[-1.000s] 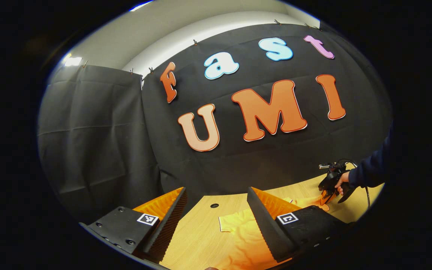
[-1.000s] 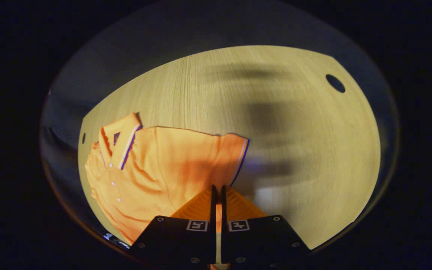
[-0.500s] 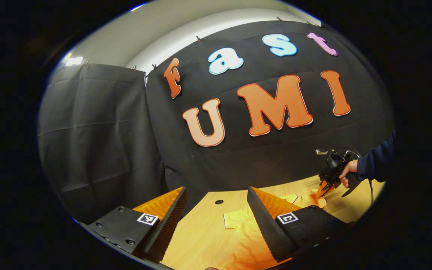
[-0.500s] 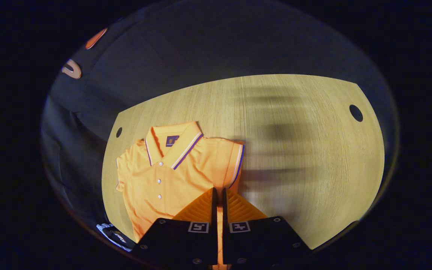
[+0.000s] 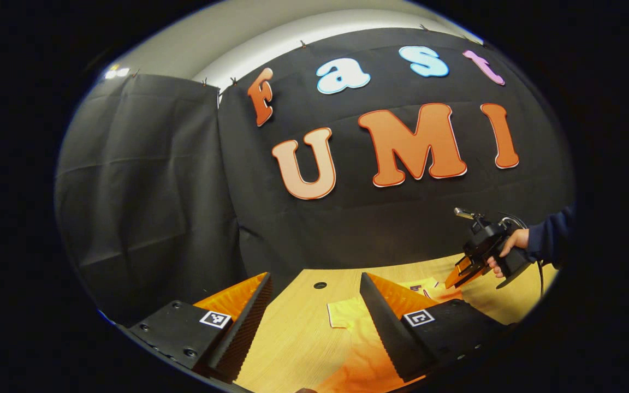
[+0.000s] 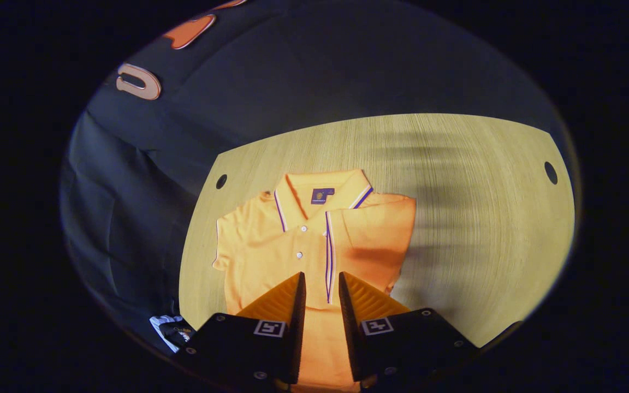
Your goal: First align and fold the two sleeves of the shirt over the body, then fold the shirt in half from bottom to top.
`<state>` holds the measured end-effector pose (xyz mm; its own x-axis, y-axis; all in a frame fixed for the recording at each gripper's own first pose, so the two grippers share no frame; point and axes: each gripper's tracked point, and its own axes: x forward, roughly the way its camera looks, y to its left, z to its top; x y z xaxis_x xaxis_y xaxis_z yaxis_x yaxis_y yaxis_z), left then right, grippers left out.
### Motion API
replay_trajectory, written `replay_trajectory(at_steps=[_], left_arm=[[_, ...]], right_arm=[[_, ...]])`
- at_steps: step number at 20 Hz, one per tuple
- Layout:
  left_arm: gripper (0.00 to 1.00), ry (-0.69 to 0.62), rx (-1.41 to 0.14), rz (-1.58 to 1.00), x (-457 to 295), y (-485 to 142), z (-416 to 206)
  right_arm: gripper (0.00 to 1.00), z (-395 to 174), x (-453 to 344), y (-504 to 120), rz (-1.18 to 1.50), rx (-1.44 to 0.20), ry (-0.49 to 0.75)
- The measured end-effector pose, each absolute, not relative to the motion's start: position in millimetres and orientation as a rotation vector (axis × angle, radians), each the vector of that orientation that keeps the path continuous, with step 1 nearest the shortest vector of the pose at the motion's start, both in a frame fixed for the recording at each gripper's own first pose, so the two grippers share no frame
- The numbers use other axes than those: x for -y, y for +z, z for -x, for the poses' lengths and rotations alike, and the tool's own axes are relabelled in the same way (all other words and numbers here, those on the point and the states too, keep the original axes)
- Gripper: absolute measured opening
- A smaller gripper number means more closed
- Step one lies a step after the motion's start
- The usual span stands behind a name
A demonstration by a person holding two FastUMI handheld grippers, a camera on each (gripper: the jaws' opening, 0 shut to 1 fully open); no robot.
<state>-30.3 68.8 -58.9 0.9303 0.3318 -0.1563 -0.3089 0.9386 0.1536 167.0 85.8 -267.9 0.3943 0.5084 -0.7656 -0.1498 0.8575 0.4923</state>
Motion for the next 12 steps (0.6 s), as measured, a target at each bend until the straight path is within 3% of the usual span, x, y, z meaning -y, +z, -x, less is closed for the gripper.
replay_trajectory(at_steps=[3,5,6,8,12], left_arm=[[0.99,0.286,-0.246,-0.060,-101,-88,6],[0.99,0.242,-0.308,-0.016,-119,-115,-24],[0.99,0.218,-0.343,0.001,-126,-128,-40],[0.99,0.168,-0.418,0.035,-138,-155,-69],[1.00,0.089,-0.615,0.144,-153,-218,-115]], right_arm=[[0.51,-163,-83,-245,-0.392,-1.019,0.394],[0.75,-159,-78,-232,-0.412,-0.966,0.354],[0.73,-156,-73,-225,-0.421,-0.942,0.321],[0.81,-144,-62,-216,-0.438,-0.906,0.257],[0.88,-117,-40,-206,-0.445,-0.851,0.134]])
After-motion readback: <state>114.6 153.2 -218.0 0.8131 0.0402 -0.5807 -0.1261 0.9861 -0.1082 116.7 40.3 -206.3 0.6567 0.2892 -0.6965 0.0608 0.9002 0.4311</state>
